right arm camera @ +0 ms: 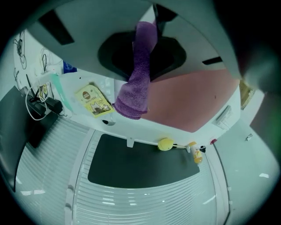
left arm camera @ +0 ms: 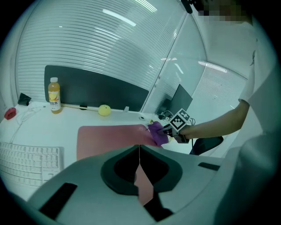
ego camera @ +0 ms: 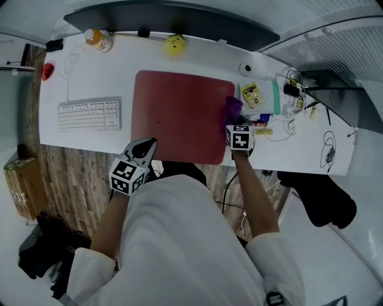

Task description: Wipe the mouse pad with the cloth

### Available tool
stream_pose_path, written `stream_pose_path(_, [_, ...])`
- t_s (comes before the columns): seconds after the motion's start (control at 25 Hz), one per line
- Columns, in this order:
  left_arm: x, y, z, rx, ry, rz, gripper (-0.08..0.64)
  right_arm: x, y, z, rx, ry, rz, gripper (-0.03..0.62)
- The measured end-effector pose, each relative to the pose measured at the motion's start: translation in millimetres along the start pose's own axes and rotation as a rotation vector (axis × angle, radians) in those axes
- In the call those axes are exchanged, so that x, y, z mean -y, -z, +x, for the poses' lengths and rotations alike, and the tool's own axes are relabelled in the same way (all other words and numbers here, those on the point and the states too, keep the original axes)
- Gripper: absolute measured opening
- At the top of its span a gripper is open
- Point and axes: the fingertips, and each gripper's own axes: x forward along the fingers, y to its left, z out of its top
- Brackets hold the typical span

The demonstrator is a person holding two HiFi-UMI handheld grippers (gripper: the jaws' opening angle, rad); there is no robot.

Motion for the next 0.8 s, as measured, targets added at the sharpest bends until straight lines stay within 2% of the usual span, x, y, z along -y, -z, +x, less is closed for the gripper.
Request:
stream_pose_path(0.36, [-14,1,-46,0.073,-0.048,-0.022,0.020,-35,-18,-59,0.189,-0.063,0.020,0.074])
stream_pose_path(0.8, [-22,9,-97,0.138,-0.010,0.016,0.020,-89,-13,-132,0.307,-0.045,0.049,0.074])
